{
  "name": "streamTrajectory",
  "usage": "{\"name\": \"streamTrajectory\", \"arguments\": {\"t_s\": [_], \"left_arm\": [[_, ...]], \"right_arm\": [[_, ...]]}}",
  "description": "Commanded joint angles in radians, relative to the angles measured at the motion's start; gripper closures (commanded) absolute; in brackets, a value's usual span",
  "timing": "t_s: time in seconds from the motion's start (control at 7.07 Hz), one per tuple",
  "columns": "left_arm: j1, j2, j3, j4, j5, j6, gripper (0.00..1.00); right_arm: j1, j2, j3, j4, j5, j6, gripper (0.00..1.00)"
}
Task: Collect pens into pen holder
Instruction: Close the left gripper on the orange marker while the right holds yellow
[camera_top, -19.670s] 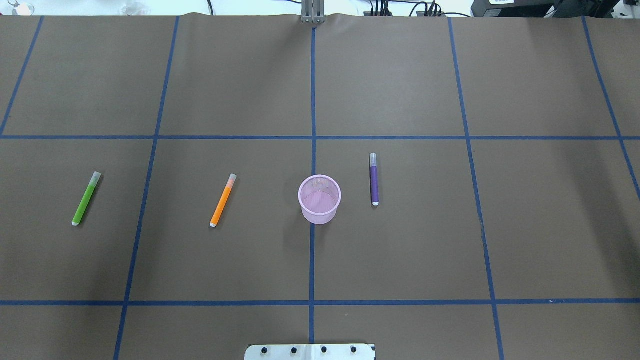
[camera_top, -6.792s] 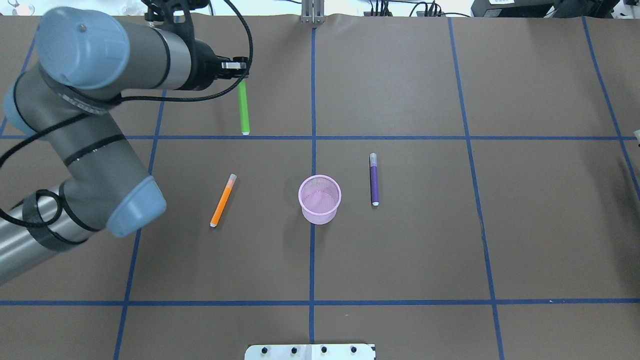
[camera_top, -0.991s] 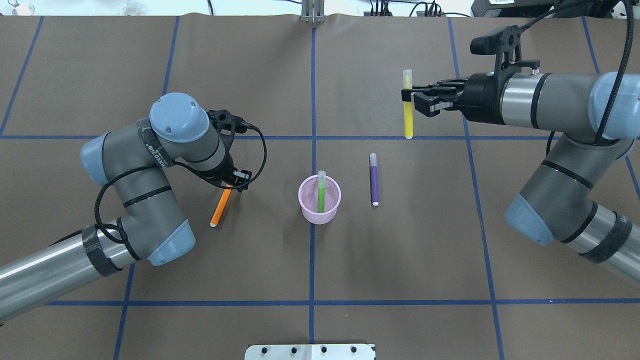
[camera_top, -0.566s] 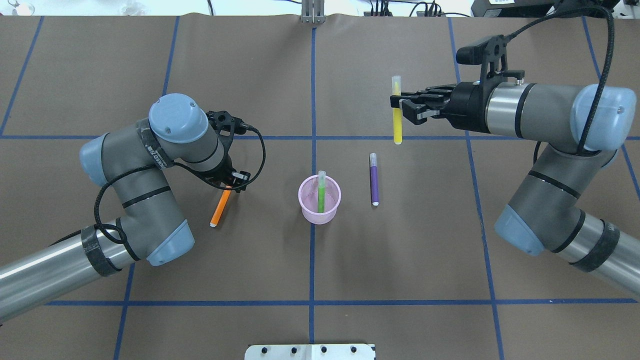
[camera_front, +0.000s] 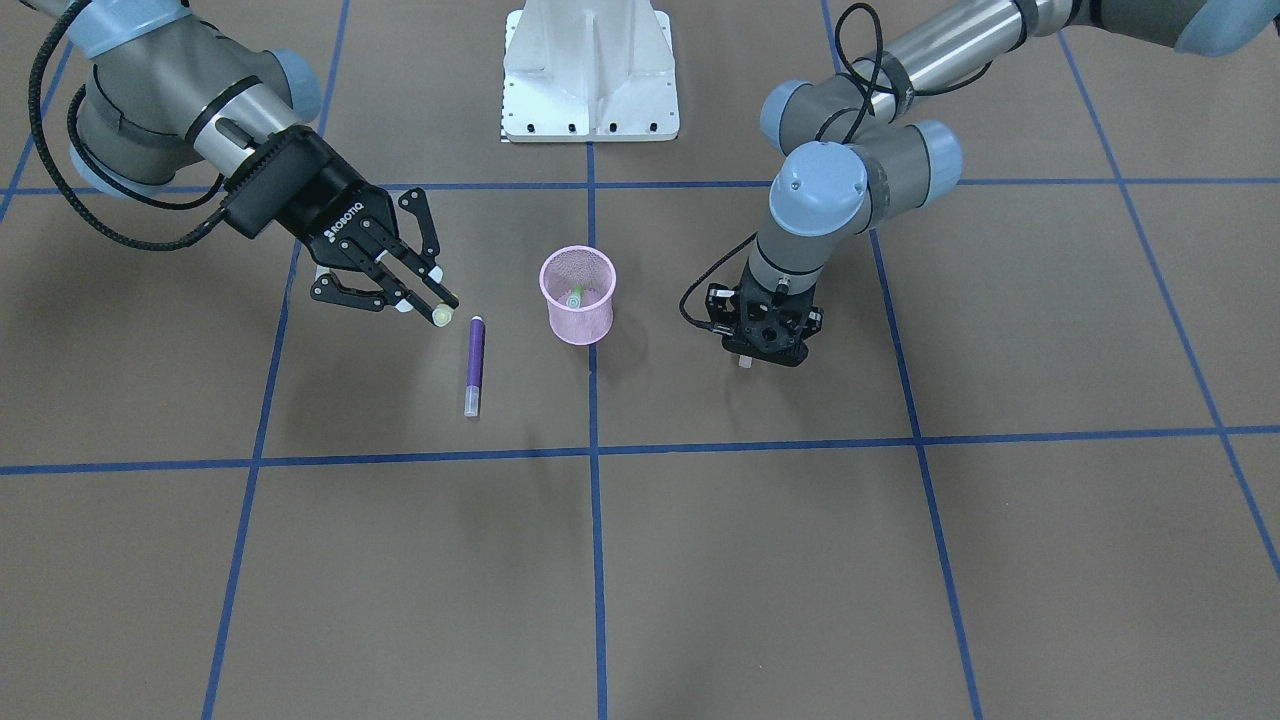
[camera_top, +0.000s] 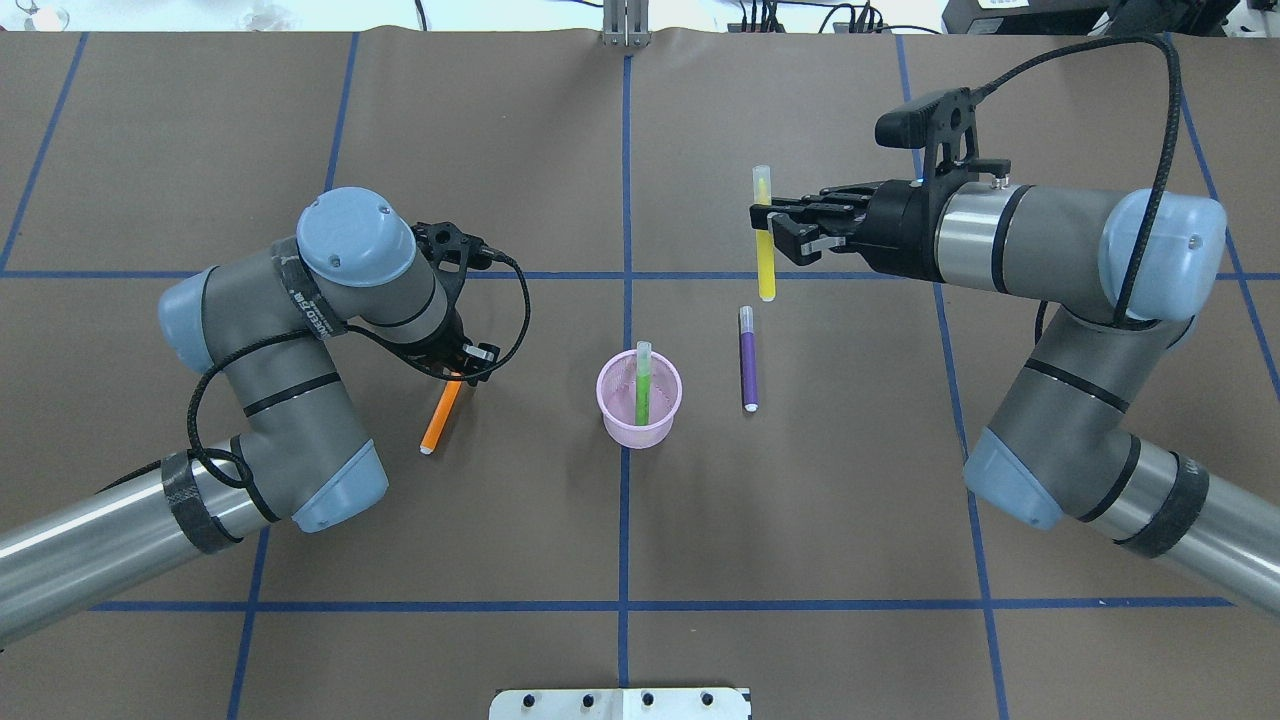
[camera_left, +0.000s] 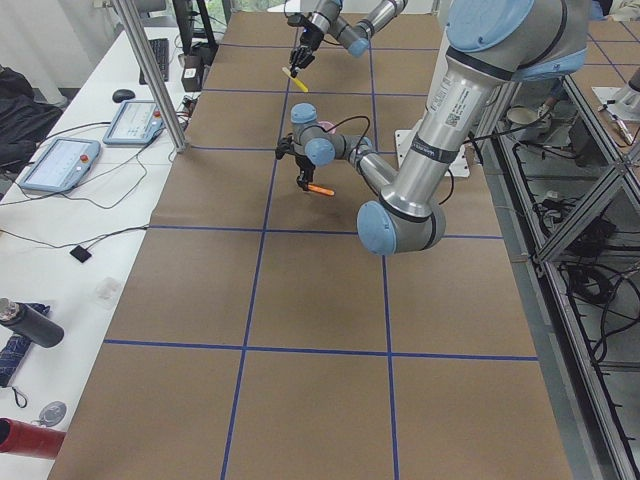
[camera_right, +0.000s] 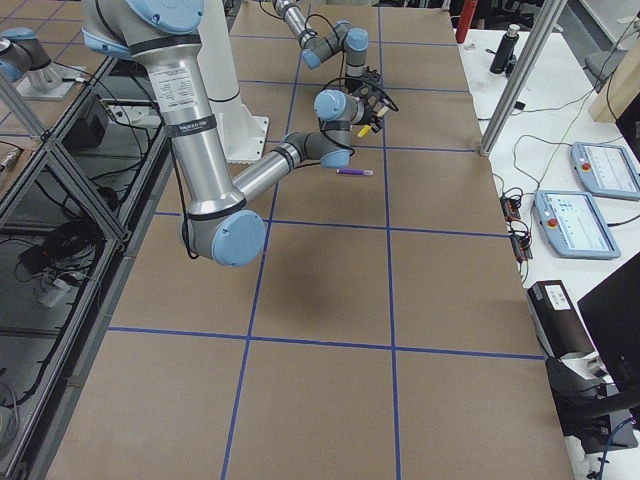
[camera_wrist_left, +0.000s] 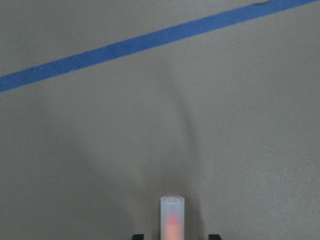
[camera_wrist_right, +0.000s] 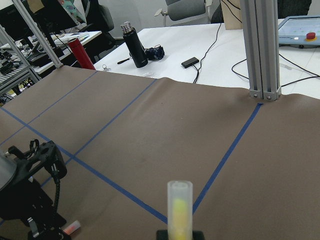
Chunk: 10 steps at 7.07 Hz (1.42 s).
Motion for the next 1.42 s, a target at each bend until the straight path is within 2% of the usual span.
{"name": "streamTrajectory", "arguments": {"t_s": [0.0,1.27], "left_arm": [[0.002,0.002,0.001,0.002,0.001,0.000,0.52],[0.009,-0.005,0.001,0.005,0.000,-0.002,0.58]], "right_arm": [[-0.009,0.010,-0.004,-0.004,-0.001,0.000,1.00],[-0.015,0.016,-0.005,-0.005,-0.001,0.009,1.00]]}}
